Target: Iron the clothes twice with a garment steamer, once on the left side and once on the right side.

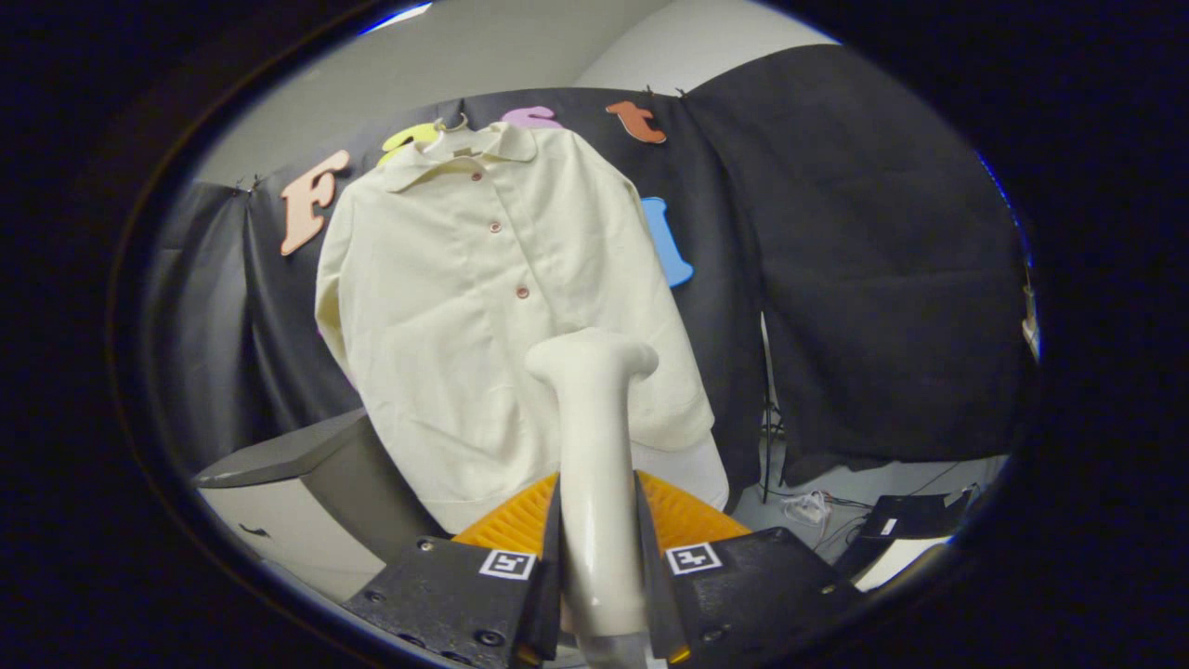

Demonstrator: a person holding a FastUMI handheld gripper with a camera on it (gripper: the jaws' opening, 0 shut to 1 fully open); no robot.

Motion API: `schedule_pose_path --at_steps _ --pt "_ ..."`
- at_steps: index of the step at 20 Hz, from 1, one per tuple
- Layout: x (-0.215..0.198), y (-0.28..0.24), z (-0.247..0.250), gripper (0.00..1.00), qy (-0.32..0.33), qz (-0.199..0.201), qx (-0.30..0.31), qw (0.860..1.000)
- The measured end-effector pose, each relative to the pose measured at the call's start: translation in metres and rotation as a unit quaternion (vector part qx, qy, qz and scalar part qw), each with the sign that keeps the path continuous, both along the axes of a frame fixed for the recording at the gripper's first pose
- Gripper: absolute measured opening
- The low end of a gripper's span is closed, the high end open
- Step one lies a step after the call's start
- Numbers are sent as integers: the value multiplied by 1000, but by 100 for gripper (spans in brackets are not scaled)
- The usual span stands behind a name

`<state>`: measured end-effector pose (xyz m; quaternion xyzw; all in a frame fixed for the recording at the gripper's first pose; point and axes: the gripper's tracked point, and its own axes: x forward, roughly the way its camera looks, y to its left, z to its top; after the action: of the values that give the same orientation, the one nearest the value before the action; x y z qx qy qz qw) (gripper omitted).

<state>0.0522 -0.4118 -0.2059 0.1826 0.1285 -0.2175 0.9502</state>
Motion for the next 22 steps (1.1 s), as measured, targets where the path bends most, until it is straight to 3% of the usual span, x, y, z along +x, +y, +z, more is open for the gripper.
schedule_pose_path --at_steps 8,13,22 --pt "-11 144 62 37 -33 82 17 996" --pt "-13 229 108 37 -46 132 -55 989" --pt "-29 333 185 34 -108 184 -89 973"
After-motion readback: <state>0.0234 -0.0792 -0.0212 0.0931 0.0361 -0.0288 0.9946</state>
